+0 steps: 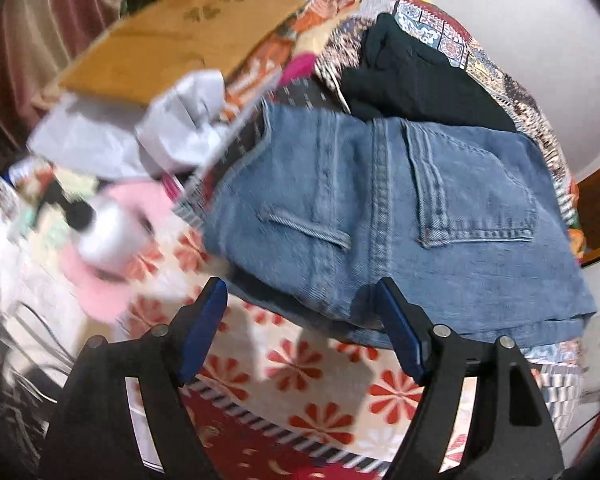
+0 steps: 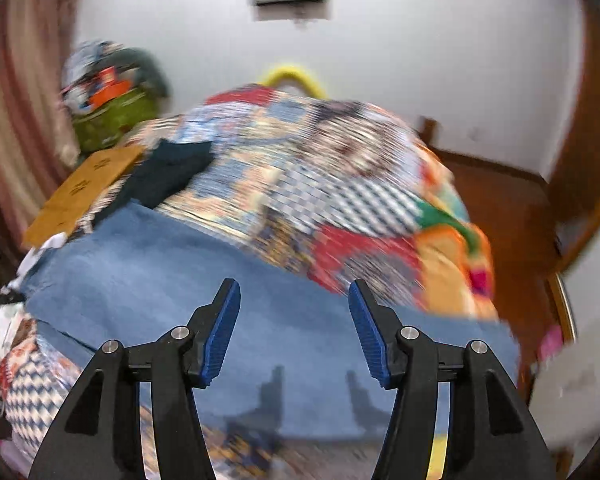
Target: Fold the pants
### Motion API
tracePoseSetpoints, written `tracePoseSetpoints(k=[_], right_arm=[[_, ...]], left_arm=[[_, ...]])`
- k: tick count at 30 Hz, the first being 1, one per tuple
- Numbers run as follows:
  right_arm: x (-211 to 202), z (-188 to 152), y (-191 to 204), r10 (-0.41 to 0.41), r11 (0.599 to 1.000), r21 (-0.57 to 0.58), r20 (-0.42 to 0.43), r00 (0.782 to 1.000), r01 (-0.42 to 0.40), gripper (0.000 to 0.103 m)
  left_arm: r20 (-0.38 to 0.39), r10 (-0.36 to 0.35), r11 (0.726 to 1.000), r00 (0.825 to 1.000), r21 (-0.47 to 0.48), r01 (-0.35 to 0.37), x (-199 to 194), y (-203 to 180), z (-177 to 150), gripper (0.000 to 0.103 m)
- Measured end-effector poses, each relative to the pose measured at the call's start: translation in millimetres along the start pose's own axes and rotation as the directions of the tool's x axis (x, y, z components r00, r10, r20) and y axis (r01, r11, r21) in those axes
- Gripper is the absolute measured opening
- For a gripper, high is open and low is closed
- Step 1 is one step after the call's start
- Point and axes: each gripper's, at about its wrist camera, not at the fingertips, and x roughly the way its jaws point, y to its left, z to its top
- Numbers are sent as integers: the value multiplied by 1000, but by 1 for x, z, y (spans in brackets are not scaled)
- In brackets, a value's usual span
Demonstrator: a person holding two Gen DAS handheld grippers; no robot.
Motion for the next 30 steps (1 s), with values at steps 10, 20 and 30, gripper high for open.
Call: tracePoseSetpoints(k=[10, 20, 30], right_arm=[[-5, -87, -103, -154, 948, 258, -135, 979, 185, 53], [14, -127, -186, -146, 837, 502, -184, 972, 220, 53], [50, -142, -235, -134, 744, 626, -201, 970, 233, 53]], left_arm=[[-24, -33, 997, 999, -73, 32, 22, -11, 12, 60], [-13, 105, 994, 994, -41, -106, 31, -19, 13, 25], [6, 195, 981, 981, -1, -195, 31, -34, 12, 22]])
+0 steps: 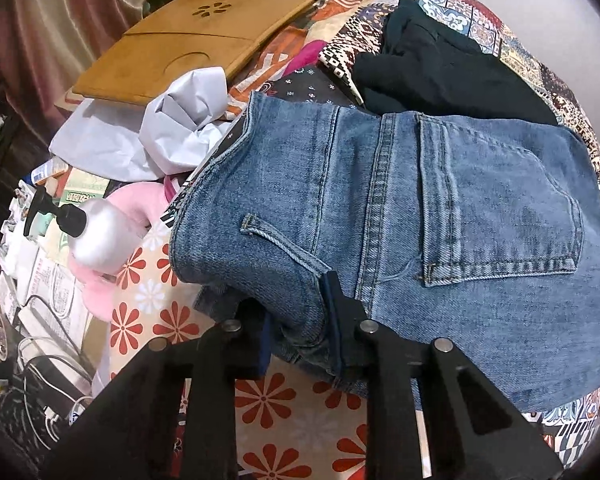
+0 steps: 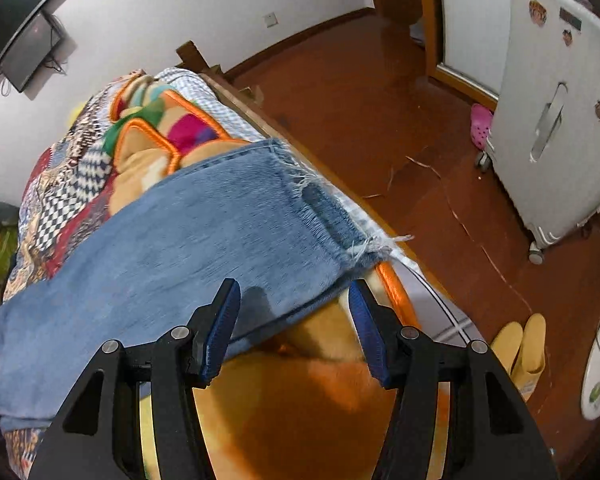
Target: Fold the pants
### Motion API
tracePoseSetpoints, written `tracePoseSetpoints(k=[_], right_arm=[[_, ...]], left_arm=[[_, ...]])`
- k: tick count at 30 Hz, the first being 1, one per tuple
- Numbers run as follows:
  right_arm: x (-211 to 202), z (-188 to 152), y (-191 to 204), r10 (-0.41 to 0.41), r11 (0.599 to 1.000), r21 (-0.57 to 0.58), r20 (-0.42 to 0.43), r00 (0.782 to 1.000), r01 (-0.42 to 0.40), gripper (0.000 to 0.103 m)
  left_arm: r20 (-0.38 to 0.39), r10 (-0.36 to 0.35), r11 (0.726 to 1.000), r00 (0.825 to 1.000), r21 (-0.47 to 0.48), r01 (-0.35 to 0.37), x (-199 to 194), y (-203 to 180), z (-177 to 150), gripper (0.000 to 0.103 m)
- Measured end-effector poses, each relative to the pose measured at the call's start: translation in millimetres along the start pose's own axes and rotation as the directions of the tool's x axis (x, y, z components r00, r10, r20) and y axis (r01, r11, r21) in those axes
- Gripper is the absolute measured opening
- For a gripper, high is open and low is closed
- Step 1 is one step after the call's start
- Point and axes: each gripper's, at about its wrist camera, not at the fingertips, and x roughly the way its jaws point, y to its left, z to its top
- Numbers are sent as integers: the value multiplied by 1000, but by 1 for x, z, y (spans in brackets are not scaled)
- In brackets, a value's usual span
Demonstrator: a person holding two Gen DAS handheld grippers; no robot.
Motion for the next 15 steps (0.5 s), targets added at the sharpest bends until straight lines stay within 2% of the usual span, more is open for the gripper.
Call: tracePoseSetpoints(k=[2, 5, 6, 7, 11, 15], right_arm=[[9, 3, -2, 6, 1000, 14, -6, 1000, -5, 52], [12, 6, -5, 21, 1000, 18, 11, 1000, -21, 37], [11, 8, -3, 4, 1000, 7, 22, 1000, -4, 18], [8, 9, -2, -34, 999, -9, 32, 999, 35, 8], [-3, 14, -1, -39, 997, -58, 62, 997, 43, 6], [-38, 30, 9, -24, 992, -120, 171, 985, 45, 5]], left_arm=[[-4, -5, 1000, 1000, -10, 5, -1, 1, 1, 21], [7, -2, 1000, 1000, -9, 2, -6, 0, 3, 20], [16, 2, 1000, 1000, -3, -2, -10, -1, 3, 19], [33, 8, 1000, 999, 4, -8, -15, -2, 4, 18], [85, 17, 999, 996, 29, -19, -35, -9, 11, 17], [146, 0, 999, 989, 49, -7, -65, -13, 21, 17]])
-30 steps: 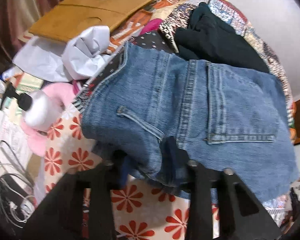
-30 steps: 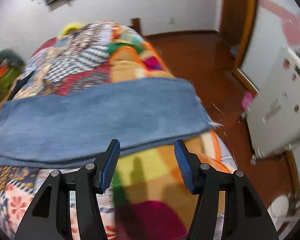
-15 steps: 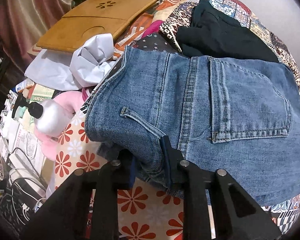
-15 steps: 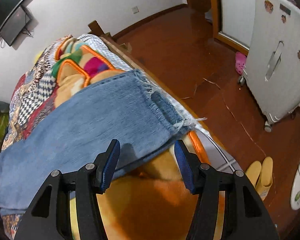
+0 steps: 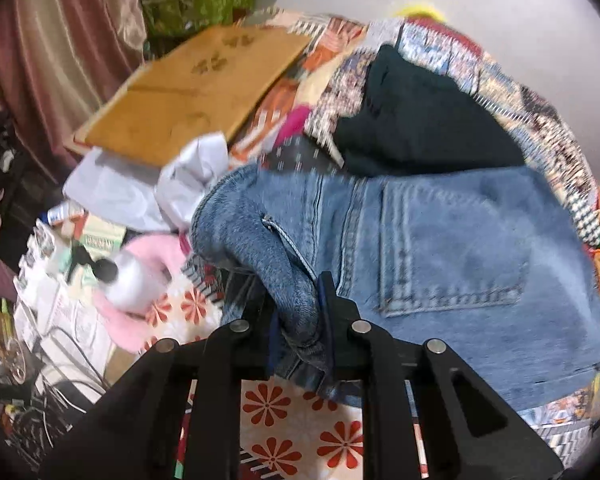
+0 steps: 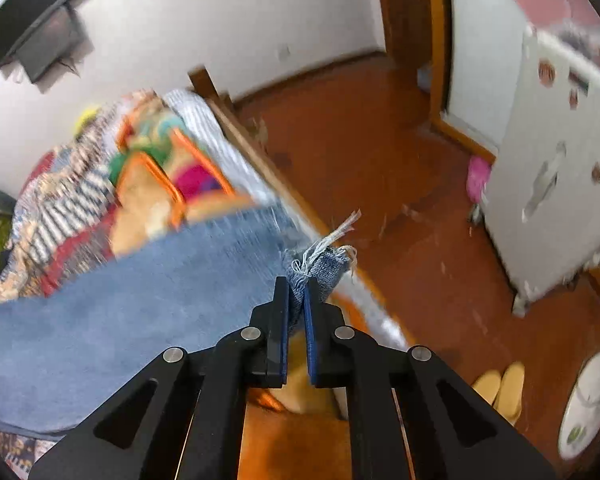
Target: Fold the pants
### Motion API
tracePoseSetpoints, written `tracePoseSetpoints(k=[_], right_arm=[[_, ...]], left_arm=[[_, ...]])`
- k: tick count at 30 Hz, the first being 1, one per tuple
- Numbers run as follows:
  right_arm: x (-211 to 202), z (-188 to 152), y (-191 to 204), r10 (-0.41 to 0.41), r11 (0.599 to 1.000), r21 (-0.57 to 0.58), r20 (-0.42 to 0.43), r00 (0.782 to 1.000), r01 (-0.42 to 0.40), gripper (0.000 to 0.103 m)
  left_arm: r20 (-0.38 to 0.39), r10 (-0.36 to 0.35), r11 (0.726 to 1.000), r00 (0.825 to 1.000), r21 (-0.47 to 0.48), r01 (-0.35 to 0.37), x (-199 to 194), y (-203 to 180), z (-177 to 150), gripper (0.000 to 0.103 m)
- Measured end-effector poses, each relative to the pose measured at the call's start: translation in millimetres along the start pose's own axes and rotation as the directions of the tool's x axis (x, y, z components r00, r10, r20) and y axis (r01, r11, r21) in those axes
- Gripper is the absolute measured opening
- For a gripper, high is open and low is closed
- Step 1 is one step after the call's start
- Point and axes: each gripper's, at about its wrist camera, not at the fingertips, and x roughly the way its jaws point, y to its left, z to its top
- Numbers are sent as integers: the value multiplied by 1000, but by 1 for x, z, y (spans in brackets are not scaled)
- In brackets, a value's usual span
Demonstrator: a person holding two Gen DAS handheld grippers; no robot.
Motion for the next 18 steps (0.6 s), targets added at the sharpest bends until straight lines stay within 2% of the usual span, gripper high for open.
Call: tracePoseSetpoints(k=[5, 8, 12, 16, 18], right_arm=[[-33, 38, 16, -21, 995, -94, 137, 990, 34, 5], [-39, 50, 14, -28, 994, -98, 161, 987, 44, 5], [-15, 40, 10, -56, 991, -115, 88, 995, 66, 5], [12, 19, 0, -74, 994, -81, 3, 997, 74, 5], [23, 8, -4, -86, 993, -82, -44, 995, 82, 5]], left_arm=[[59, -8, 1000, 998, 7, 7, -28, 1, 9, 16], [30, -10, 1000, 1000, -10, 10, -21, 8, 0, 16], [-71, -2, 999, 997, -35, -1, 16, 20, -22, 16], [-177, -33, 999, 984, -40, 27, 58, 19, -44, 18], [-171, -2, 1000, 985, 4, 3, 61, 11, -48, 18]])
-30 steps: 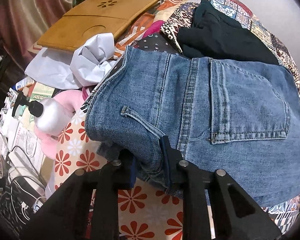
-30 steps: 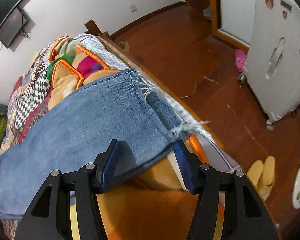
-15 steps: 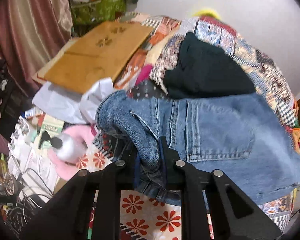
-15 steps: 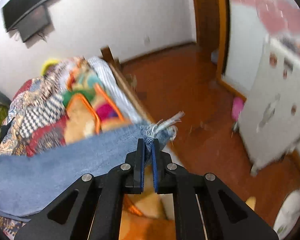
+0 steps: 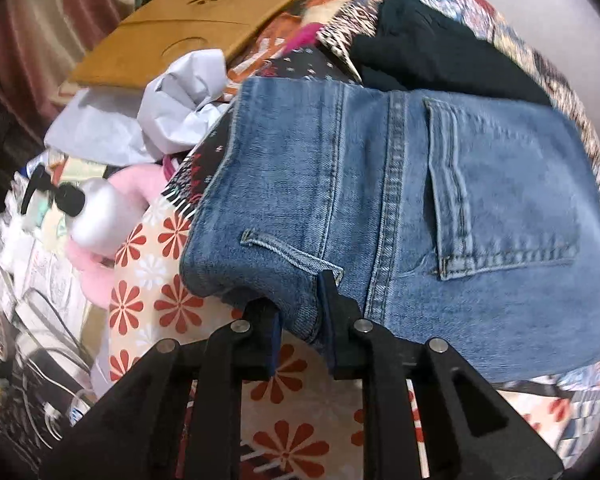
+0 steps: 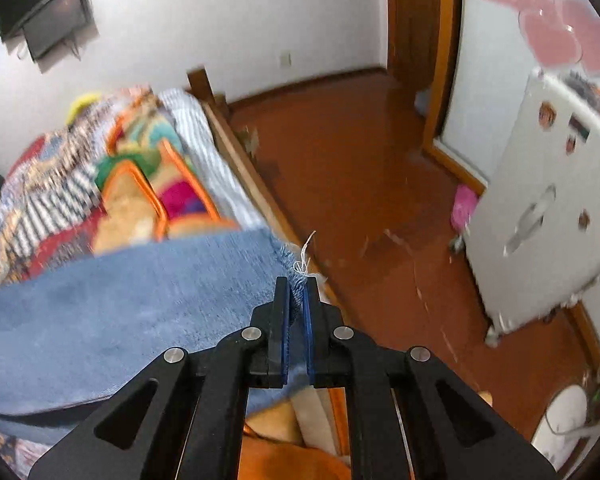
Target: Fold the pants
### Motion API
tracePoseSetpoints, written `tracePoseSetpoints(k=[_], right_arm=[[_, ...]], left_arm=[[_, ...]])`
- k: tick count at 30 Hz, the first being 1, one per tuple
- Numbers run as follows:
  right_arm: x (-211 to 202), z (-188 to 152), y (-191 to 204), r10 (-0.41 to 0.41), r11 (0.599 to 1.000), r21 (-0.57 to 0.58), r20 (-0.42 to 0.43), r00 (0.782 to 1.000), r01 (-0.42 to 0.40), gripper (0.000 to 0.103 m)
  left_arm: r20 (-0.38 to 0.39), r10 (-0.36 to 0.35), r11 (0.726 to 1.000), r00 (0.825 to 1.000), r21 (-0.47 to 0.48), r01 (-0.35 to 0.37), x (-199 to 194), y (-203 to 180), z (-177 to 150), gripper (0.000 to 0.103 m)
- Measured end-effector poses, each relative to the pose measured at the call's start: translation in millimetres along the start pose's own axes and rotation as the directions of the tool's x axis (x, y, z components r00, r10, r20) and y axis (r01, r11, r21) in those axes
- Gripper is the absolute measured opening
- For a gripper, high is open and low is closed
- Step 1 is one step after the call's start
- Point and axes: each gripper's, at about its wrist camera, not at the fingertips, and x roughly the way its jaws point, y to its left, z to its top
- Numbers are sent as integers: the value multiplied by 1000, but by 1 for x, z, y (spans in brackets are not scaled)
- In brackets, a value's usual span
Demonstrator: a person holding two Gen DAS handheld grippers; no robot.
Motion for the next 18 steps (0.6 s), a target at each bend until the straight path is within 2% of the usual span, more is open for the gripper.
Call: tracePoseSetpoints(k=[2, 4, 6, 8, 11, 12, 13, 15, 18], right_arm=[[13, -10, -1, -9, 1000, -2, -52, 999, 9, 5], [21, -20, 1, -43, 999, -30, -87, 995, 41, 6], [22, -23, 3, -74, 996, -59, -116, 990, 68, 12], [14, -22, 8, -146, 985, -108, -127, 981, 133, 16], [-9, -12, 20, -169, 973, -171, -79, 982, 154, 38], [-17, -9, 24, -157, 974, -177, -58, 986, 144, 47], [-29, -5, 31, -120, 977, -180, -29, 992, 113, 50], [-48, 2, 48, -28, 982, -184, 7, 1000, 29, 52], [-64, 8, 84, 108, 973, -204, 4, 994, -105, 58]], left_arm=[[7, 44, 998, 999, 53, -44, -2, -9, 0, 19], [10, 55, 995, 998, 82, -56, -6, -11, -1, 22], [8, 56, 995, 998, 88, -56, -12, -6, -1, 28], [17, 52, 996, 999, 71, -53, -23, 1, -1, 33], [61, 52, 998, 997, 37, -54, -44, 10, 3, 38], [86, 61, 997, 994, 32, -64, -51, 10, 7, 43], [126, 74, 996, 989, 32, -78, -62, 8, 12, 49], [185, 75, 995, 980, 44, -85, -78, 2, 20, 59], [271, 33, 995, 962, 86, -58, -96, -23, 38, 75]])
